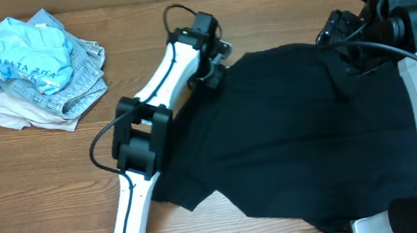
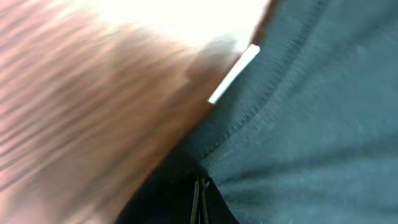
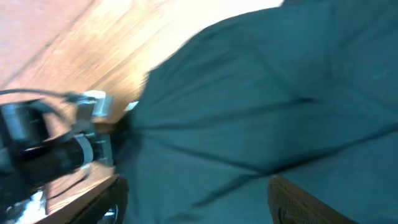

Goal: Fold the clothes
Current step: 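Spread the black T-shirt flat across the table center with both grippers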

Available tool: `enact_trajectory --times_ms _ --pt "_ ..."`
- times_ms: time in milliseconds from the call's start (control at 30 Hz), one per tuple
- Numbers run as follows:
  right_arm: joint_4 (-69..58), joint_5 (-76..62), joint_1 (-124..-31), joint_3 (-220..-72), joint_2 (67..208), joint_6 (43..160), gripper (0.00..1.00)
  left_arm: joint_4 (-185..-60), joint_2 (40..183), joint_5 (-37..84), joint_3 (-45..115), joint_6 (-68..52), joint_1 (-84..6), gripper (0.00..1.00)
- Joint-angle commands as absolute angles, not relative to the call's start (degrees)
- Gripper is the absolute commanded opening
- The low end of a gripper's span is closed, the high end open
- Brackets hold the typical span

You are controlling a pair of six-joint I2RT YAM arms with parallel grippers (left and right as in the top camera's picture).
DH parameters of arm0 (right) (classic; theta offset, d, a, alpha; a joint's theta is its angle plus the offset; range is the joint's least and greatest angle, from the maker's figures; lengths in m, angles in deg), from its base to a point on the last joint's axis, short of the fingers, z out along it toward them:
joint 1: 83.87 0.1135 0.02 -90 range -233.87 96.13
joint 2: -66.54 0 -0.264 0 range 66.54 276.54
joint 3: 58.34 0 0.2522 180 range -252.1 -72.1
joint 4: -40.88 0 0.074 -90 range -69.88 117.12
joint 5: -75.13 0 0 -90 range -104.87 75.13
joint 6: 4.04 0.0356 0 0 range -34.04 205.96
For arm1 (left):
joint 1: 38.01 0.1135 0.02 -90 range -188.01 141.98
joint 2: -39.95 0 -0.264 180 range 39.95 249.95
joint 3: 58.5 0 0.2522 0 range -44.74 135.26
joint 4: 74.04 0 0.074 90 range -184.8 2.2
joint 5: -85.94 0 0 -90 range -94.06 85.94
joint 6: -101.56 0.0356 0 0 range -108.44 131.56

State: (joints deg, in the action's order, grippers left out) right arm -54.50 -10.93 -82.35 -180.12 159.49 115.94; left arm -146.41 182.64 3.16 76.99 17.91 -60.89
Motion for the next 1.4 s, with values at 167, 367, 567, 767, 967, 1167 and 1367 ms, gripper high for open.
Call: enact_trajectory --times_ms 167,367,567,767,967,1167,1367 --pt "-52.56 -16.59 -82.87 -174.25 165.83 116.03 0.76 -150.28 186.29 -6.37 76.23 9.74 -40.34 0.04" --pt "-47.24 -16.91 -84.95 -172.19 171.42 116.05 0.77 -155.46 184.41 -3.16 78.28 10.07 -32.23 0.04" --pt "-40.18 -16.11 -86.94 -169.44 178.77 116.12 0.19 -157.45 178.88 1.24 82.89 10.31 -30.68 0.04" --pt "-35.92 -16.54 -87.18 -169.26 187.49 116.25 0.04 -157.45 172.24 4.62 85.10 10.31 -31.82 0.04" --pt "-31.22 -16.67 -89.47 -169.26 192.86 117.06 0.04 -158.57 164.83 6.40 85.36 11.62 -33.24 0.06" --pt "-30.55 -22.25 -96.64 -169.22 195.01 117.78 0.04 -160.40 159.19 6.48 85.36 12.54 -35.34 0.10" --pt "-31.20 -18.64 -111.53 -170.77 194.92 117.71 0.04 -163.13 158.01 6.50 85.34 12.91 -37.81 0.19"
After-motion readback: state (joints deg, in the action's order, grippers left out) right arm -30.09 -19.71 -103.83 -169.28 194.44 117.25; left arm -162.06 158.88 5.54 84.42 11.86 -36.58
